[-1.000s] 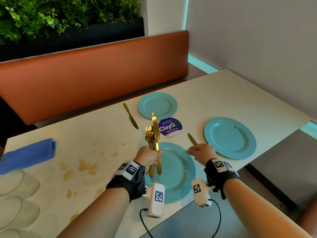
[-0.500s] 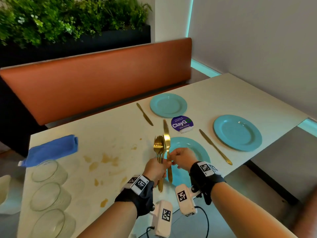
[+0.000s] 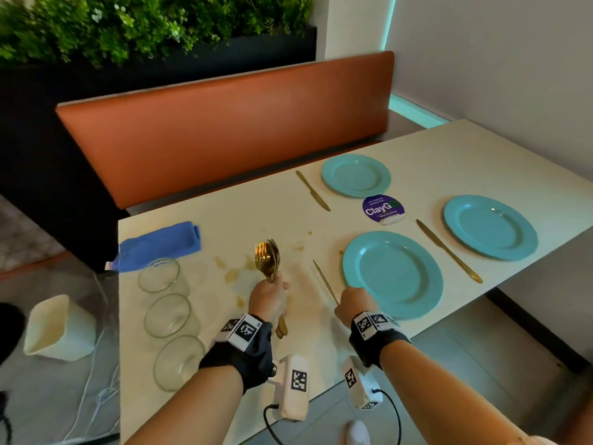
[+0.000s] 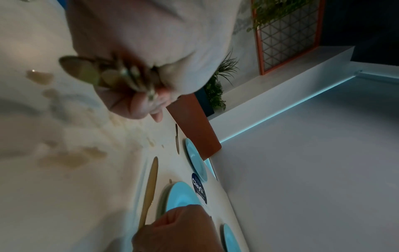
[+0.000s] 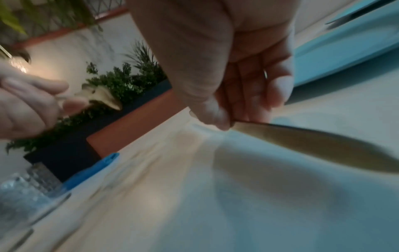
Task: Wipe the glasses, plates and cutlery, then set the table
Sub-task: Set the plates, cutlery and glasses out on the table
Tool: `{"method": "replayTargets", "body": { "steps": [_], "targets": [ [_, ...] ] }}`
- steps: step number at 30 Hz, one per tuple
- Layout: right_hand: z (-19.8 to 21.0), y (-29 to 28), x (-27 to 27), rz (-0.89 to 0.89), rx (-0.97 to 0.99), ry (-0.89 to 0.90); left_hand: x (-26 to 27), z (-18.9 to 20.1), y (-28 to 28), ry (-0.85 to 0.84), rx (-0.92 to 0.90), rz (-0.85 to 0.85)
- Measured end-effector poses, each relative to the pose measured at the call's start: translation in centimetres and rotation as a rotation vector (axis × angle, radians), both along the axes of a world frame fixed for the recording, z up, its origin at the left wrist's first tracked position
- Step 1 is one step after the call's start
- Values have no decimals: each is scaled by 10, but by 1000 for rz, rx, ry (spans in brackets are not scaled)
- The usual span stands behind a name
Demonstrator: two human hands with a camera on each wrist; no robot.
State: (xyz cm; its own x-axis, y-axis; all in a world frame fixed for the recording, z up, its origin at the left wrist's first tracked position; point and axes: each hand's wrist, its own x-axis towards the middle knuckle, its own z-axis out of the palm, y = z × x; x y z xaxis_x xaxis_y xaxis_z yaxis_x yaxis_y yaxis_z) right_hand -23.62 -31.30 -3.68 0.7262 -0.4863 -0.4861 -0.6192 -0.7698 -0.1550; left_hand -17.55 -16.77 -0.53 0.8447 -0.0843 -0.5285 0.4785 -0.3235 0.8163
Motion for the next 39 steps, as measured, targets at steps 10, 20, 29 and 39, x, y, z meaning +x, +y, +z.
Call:
{"method": "replayTargets", "body": {
  "steps": [10, 20, 29, 39],
  "targets": [
    [-11, 14, 4, -5, -135, -35, 3, -7, 20, 79, -100, -36],
    [-13, 13, 3, -80, -88, -54, 4, -1, 23, 40, -141, -65],
    [25, 20, 13, -176, 379, -362, -2, -5, 15, 67, -126, -121],
    [49, 28, 15, -231, 768, -382, -12, 2, -2, -17, -67, -280]
  ]
}}
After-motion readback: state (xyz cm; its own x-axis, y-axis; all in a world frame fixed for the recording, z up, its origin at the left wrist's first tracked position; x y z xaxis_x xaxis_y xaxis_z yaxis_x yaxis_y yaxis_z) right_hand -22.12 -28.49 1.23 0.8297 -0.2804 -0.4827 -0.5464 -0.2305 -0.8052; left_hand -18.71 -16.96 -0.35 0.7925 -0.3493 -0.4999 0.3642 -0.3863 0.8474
